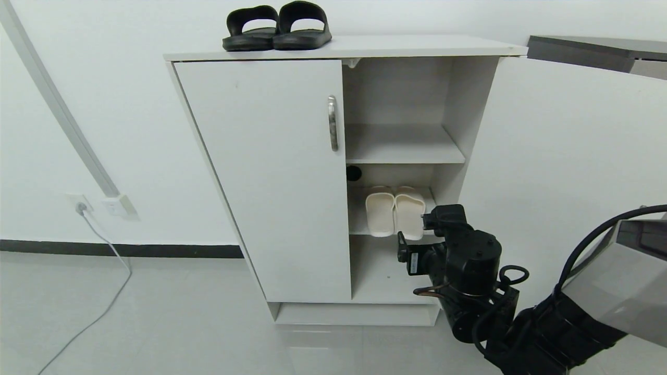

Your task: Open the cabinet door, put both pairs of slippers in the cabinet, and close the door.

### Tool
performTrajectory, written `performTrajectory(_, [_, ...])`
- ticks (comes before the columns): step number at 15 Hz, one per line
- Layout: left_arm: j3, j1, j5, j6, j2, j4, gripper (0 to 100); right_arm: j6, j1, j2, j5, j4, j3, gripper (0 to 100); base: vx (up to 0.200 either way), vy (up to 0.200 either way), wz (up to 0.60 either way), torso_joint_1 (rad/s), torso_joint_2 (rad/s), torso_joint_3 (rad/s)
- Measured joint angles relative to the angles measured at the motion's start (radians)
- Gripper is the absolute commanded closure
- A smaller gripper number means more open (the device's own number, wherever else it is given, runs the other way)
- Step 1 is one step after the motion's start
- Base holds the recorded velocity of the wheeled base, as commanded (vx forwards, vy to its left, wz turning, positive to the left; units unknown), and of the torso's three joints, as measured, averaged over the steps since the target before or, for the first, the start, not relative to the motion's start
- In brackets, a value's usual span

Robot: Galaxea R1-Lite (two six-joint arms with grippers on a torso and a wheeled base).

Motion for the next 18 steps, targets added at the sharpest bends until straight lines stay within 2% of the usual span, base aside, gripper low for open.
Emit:
performTrajectory(11, [0.000,0.000,0.001,0.000,0.000,0.000,100,-0.014,-0.027,0.001,0.001,-0.001,0.017,0,0.000,0.200,0.00,0.002,0.00,0.004])
performTrajectory(18, [0.000,0.000,0.003,-0.001,0.000,0.000,100,-0.028,-0.031,0.001,0.010,-0.025,0.039,0,0.000,0.000,0.00,0.000,0.00,0.000])
